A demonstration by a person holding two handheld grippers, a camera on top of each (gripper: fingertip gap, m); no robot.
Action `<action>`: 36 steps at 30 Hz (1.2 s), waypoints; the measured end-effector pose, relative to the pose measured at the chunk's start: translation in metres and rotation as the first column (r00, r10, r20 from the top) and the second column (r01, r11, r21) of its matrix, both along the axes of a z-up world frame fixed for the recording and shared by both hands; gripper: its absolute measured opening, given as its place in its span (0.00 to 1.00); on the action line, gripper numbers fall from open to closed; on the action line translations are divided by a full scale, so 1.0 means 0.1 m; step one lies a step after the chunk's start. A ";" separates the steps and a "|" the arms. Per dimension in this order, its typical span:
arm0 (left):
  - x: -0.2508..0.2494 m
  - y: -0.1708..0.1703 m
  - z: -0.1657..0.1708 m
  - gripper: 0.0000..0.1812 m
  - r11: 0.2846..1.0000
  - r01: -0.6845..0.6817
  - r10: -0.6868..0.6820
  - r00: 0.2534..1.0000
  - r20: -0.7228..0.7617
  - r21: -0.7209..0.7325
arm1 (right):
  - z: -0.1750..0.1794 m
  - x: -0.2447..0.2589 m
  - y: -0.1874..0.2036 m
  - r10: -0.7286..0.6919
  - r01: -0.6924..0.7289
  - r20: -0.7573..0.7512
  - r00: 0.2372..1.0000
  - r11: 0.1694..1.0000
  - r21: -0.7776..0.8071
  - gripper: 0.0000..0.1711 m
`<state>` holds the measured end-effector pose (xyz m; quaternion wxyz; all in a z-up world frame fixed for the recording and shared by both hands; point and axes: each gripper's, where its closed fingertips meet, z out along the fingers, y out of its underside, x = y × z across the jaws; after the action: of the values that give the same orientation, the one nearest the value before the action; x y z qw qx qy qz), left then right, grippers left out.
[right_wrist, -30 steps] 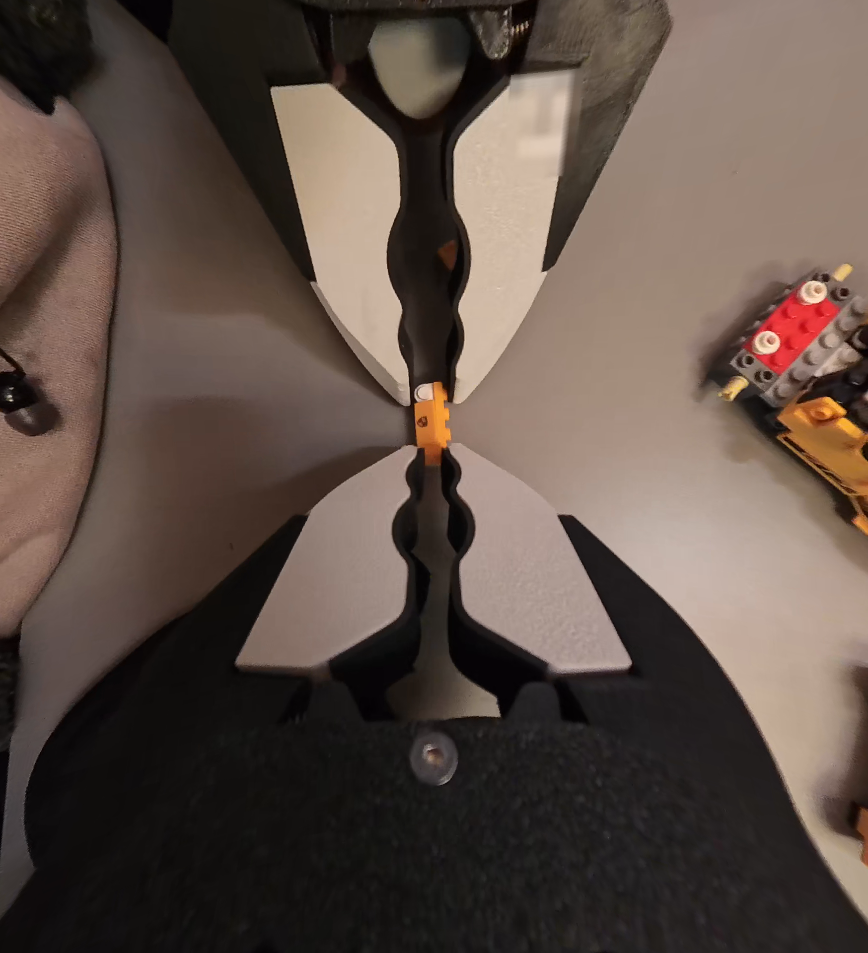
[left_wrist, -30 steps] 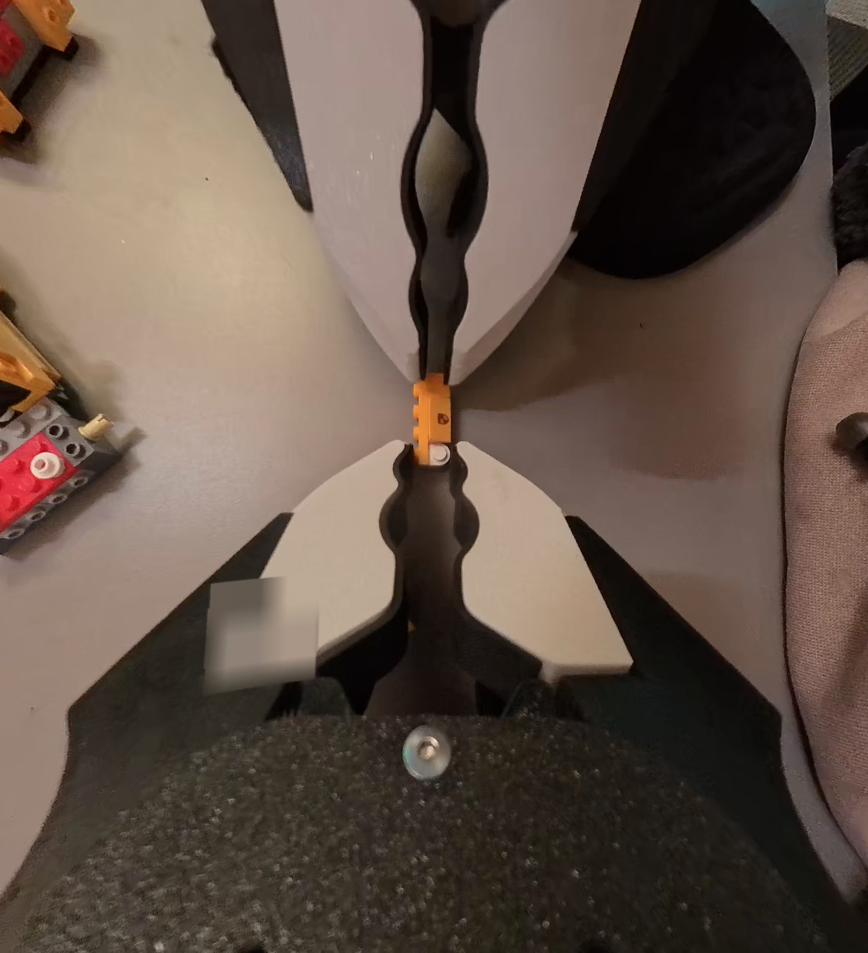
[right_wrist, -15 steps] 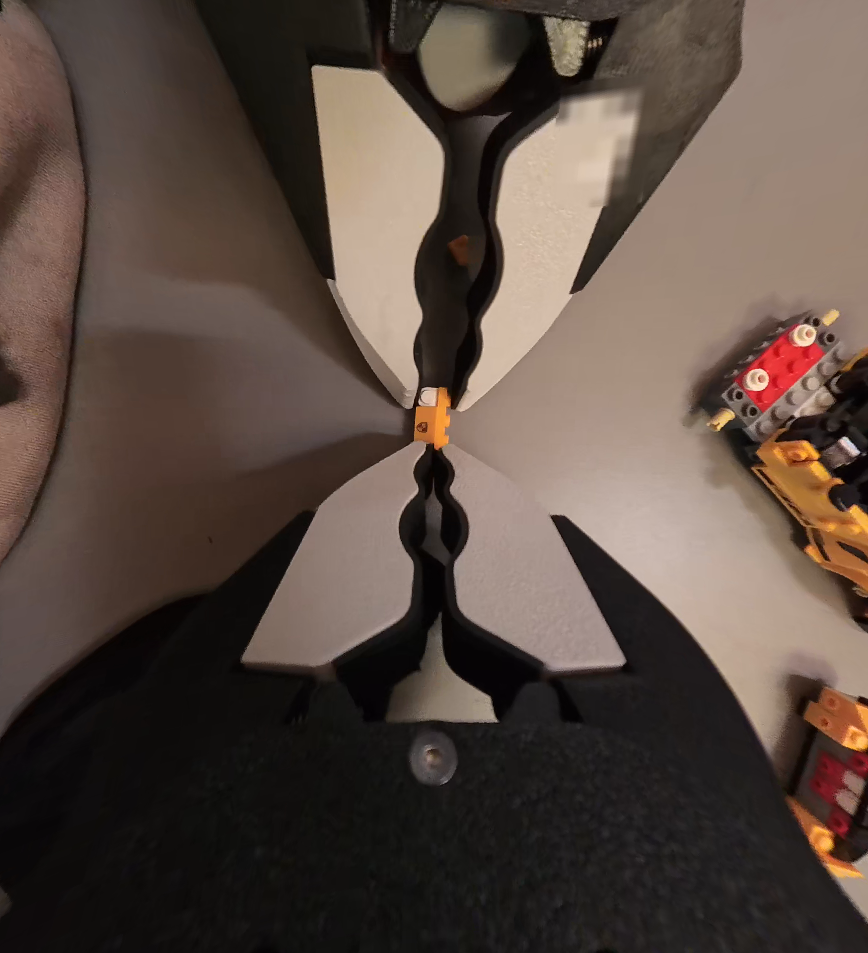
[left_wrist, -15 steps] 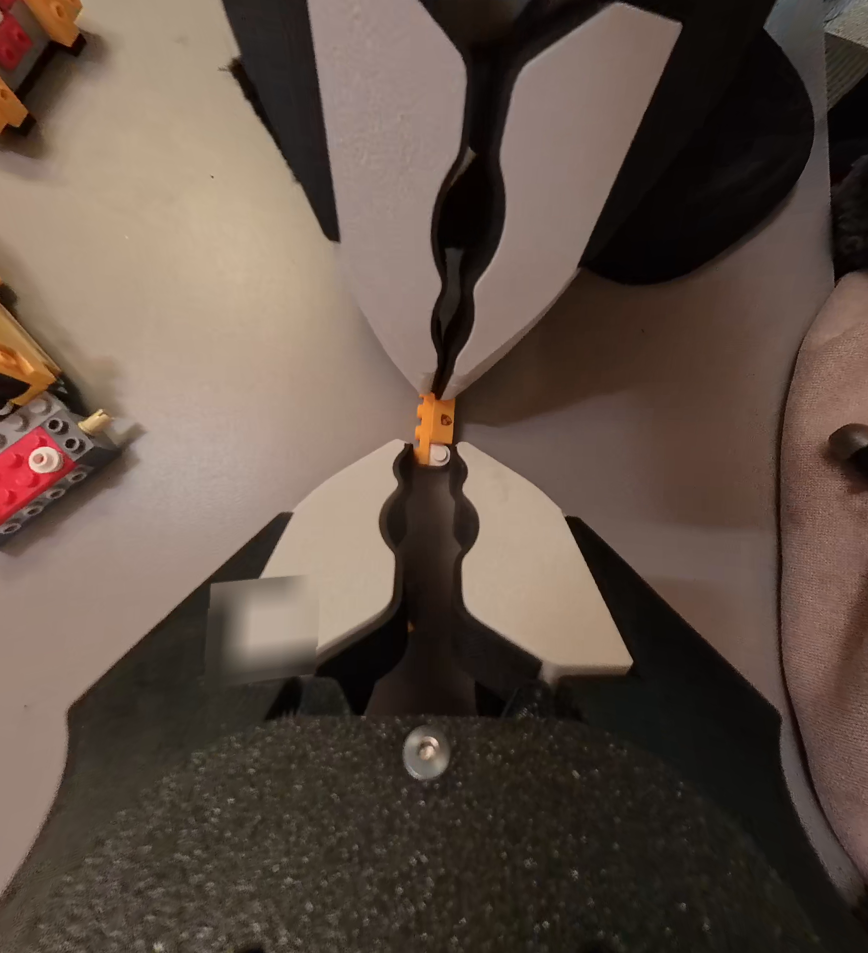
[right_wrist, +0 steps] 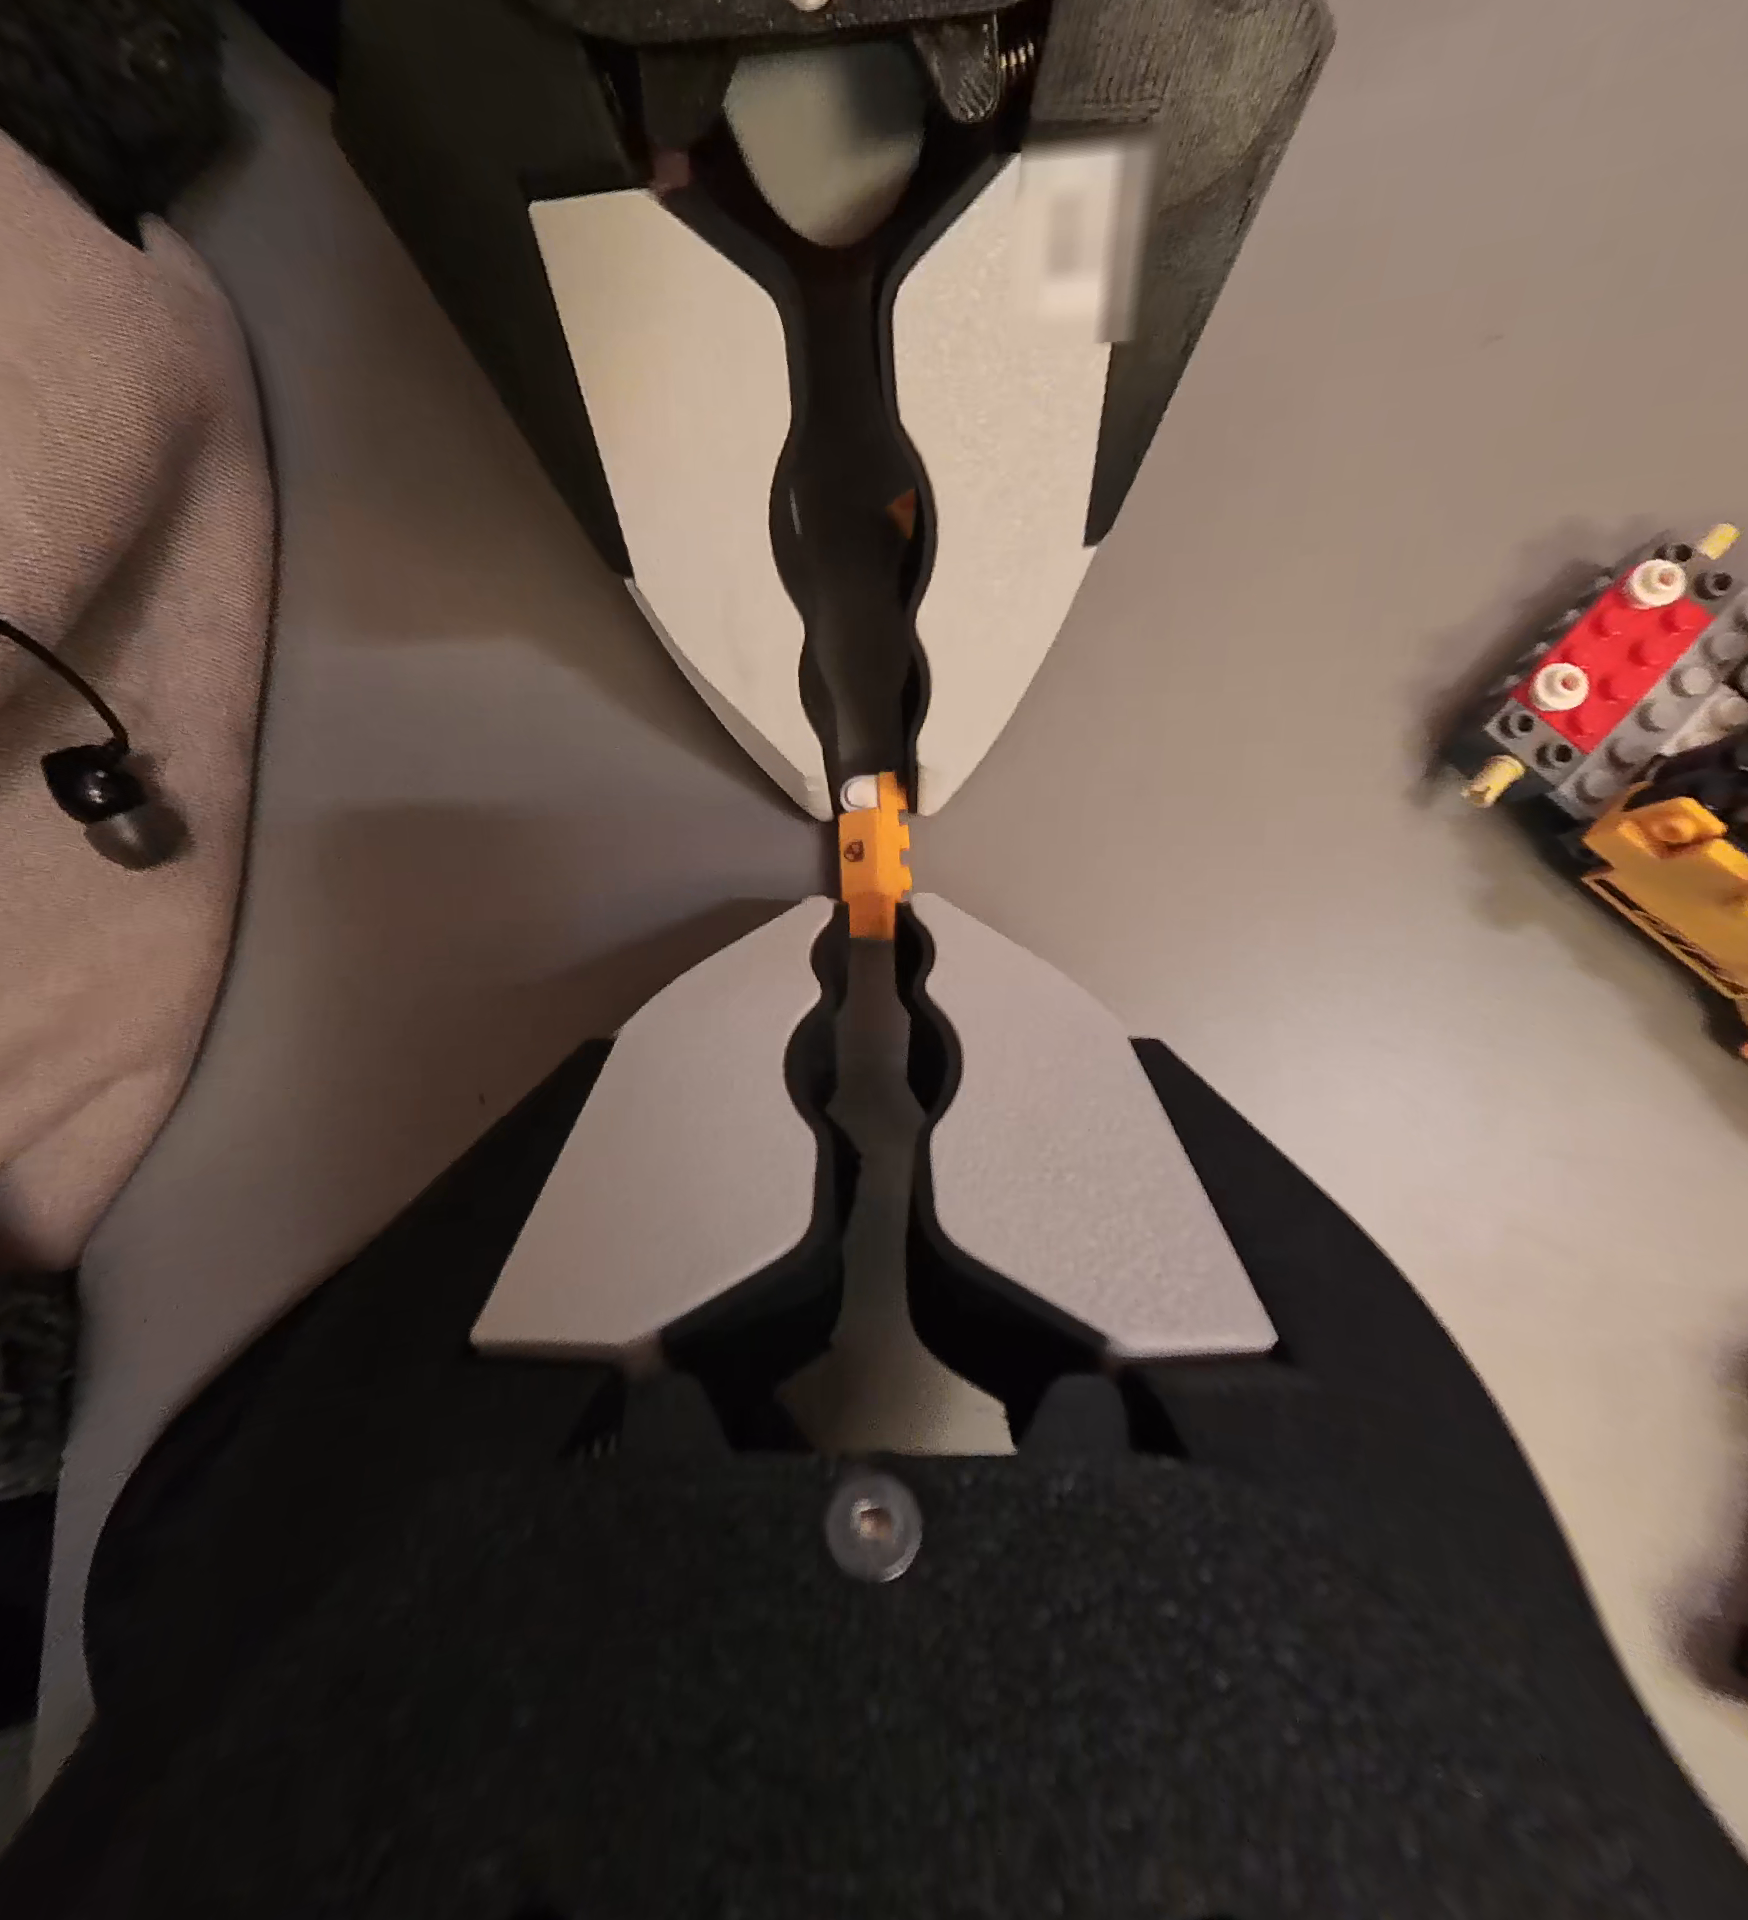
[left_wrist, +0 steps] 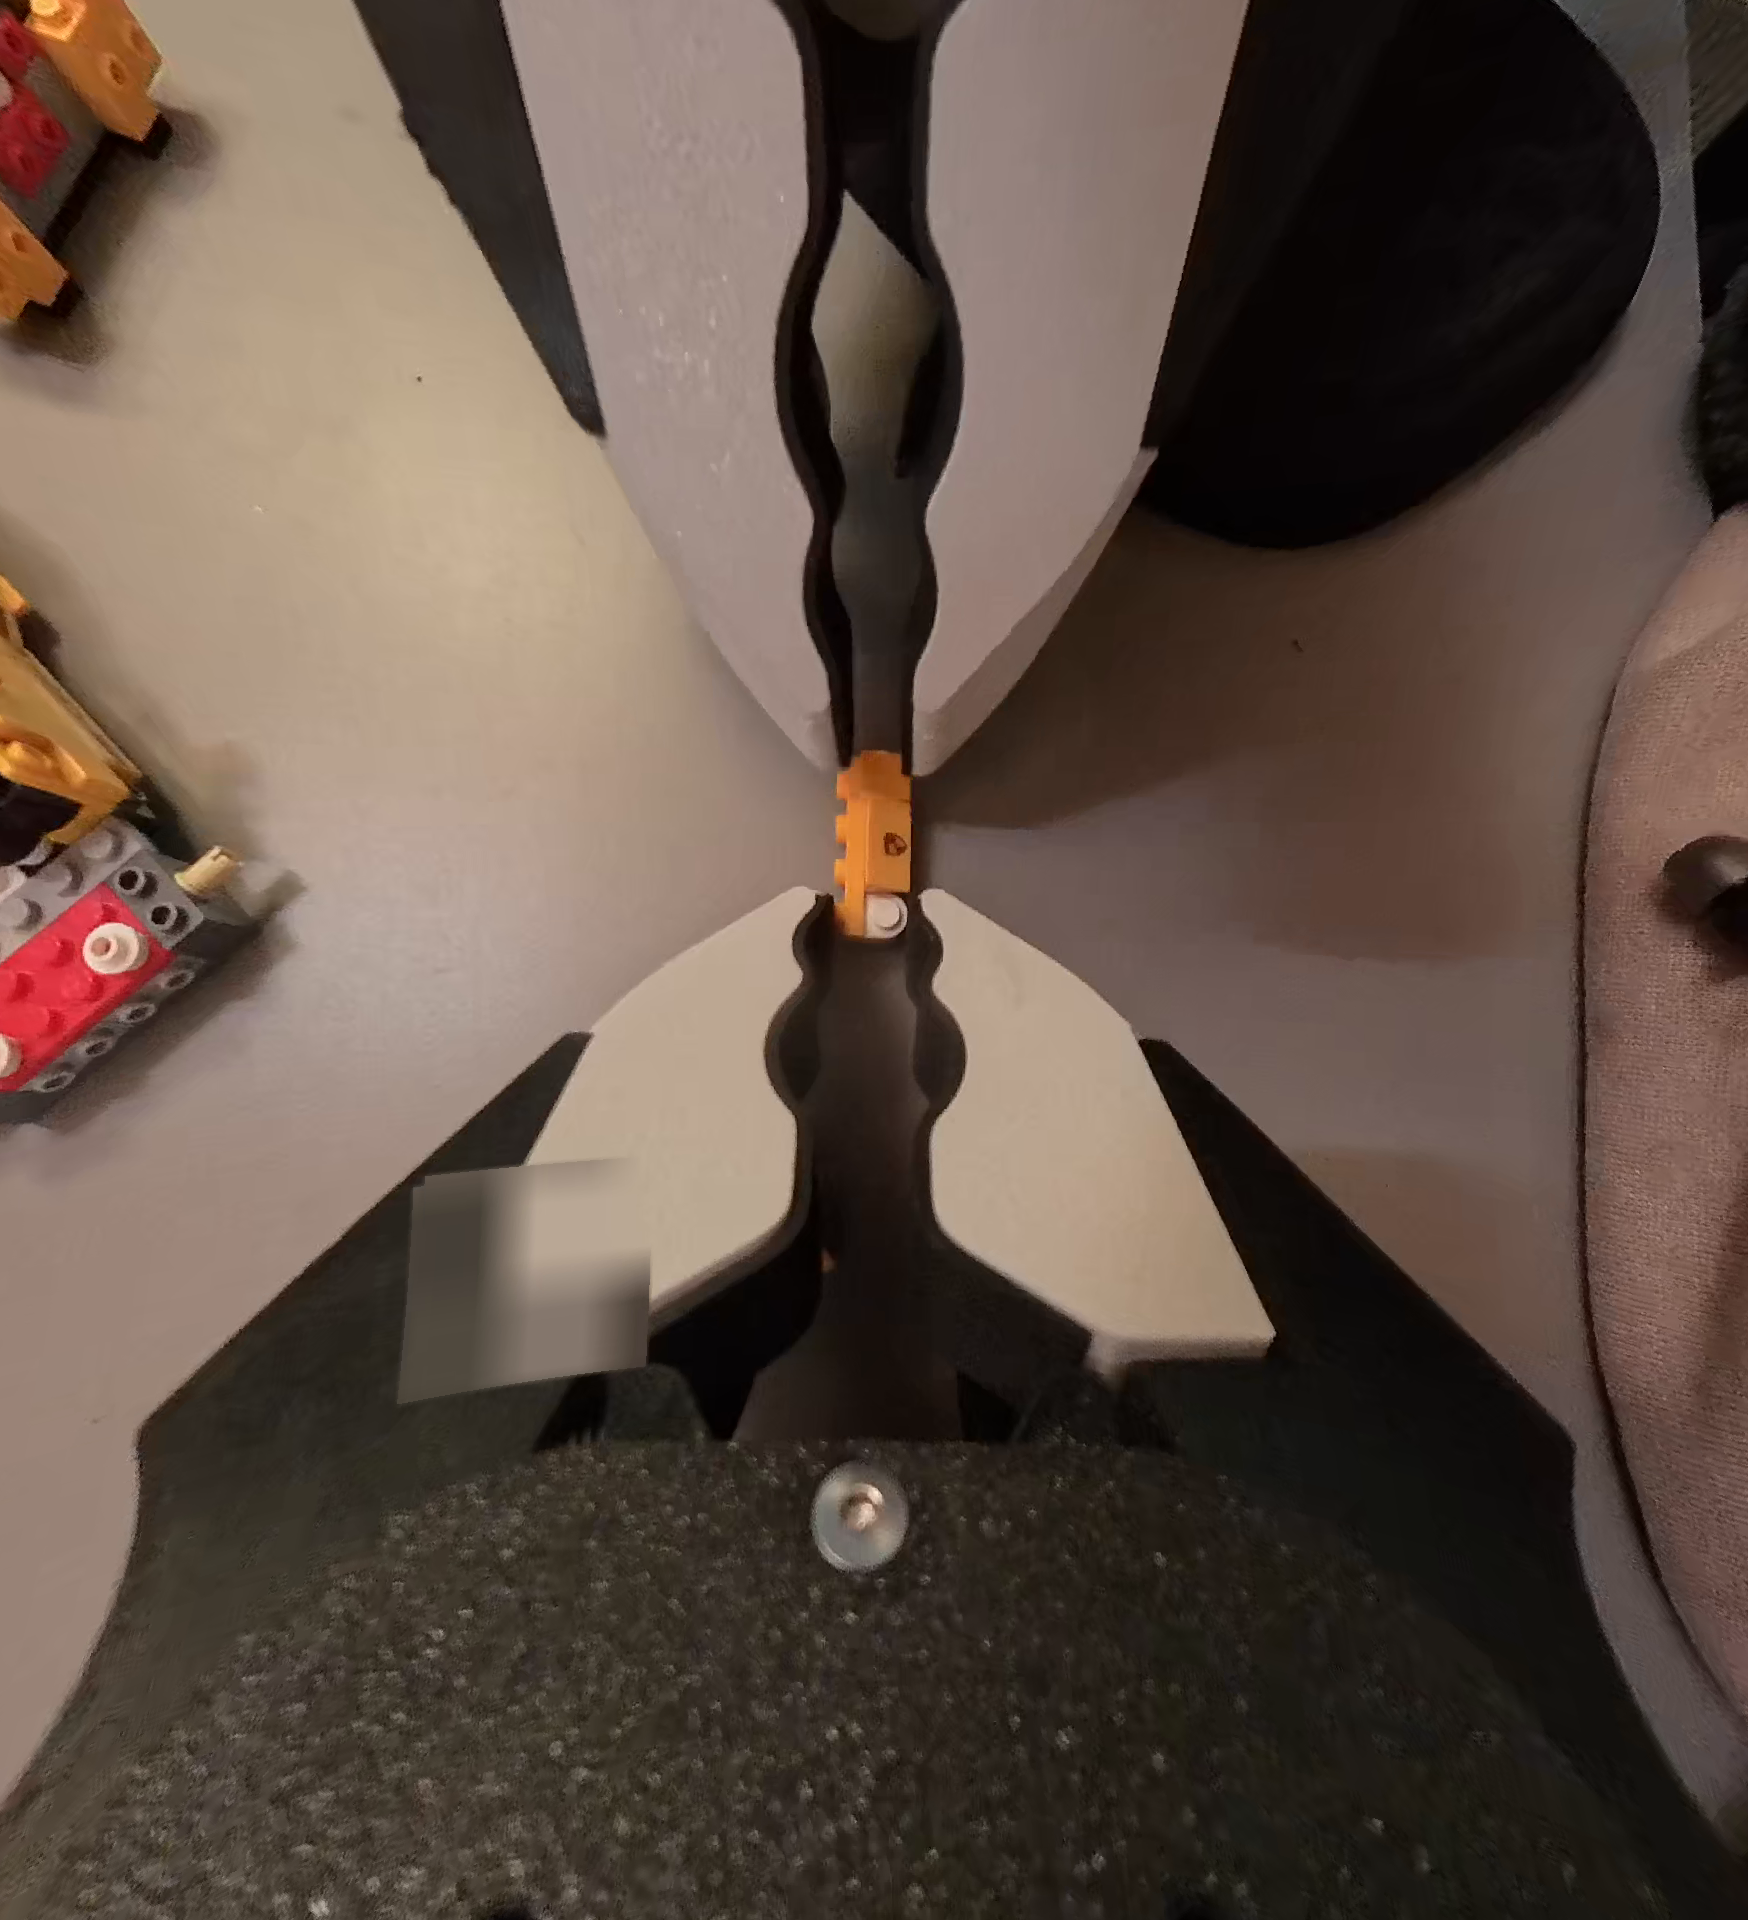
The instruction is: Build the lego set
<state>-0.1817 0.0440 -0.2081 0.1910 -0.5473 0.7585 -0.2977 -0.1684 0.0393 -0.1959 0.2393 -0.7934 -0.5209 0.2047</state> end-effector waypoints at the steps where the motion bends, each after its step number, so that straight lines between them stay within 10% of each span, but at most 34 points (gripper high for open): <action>1: 0.00 0.00 0.00 0.07 1.000 0.001 -0.001 1.000 0.001 0.005 | 0.00 -0.02 -0.01 0.003 -0.003 -0.005 1.000 1.000 -0.011 0.04; 36: 0.01 -0.01 0.00 0.07 0.999 -0.007 0.009 0.999 0.046 -0.032 | -0.06 -0.02 -0.02 -0.008 0.000 0.088 0.996 0.995 0.098 0.03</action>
<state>-0.1811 0.0430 -0.2079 0.2008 -0.5463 0.7470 -0.3213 -0.1704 0.0368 -0.2017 0.2551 -0.7900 -0.5389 0.1431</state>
